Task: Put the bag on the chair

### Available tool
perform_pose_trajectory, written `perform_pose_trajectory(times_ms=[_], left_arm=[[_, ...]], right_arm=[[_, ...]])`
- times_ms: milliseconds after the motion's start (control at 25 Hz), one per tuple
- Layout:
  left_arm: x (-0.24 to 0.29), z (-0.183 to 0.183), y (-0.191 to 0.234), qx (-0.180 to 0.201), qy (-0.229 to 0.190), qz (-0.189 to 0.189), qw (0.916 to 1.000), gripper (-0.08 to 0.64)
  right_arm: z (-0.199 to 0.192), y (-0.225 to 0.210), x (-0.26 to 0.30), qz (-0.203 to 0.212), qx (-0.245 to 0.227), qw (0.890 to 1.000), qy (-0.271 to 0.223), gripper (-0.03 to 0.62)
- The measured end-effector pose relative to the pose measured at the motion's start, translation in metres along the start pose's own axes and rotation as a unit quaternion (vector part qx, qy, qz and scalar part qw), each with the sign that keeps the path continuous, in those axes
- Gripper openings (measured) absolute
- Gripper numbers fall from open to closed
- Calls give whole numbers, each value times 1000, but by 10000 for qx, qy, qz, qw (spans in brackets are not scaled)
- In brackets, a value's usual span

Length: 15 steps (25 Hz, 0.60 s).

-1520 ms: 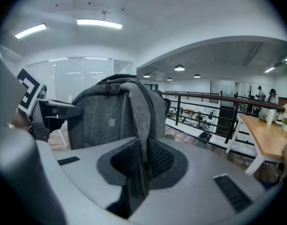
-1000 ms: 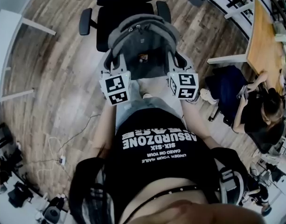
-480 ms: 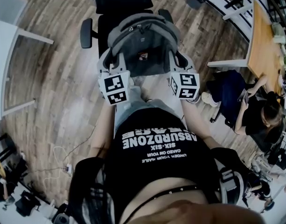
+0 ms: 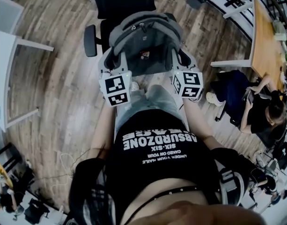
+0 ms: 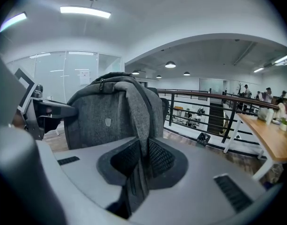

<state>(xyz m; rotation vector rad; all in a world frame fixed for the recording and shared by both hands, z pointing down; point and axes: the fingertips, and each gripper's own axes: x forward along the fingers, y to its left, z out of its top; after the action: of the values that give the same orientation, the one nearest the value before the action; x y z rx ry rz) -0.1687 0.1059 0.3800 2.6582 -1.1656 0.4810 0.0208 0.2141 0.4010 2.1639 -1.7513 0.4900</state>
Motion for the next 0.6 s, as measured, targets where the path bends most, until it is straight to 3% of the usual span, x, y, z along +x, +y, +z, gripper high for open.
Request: perform_pose_trajectory(times_ms=[600], left_arm=[[57, 3, 31, -149, 162, -56, 9997, 104]], right_arm=[[12, -1, 62, 43, -4, 9998, 206, 58]])
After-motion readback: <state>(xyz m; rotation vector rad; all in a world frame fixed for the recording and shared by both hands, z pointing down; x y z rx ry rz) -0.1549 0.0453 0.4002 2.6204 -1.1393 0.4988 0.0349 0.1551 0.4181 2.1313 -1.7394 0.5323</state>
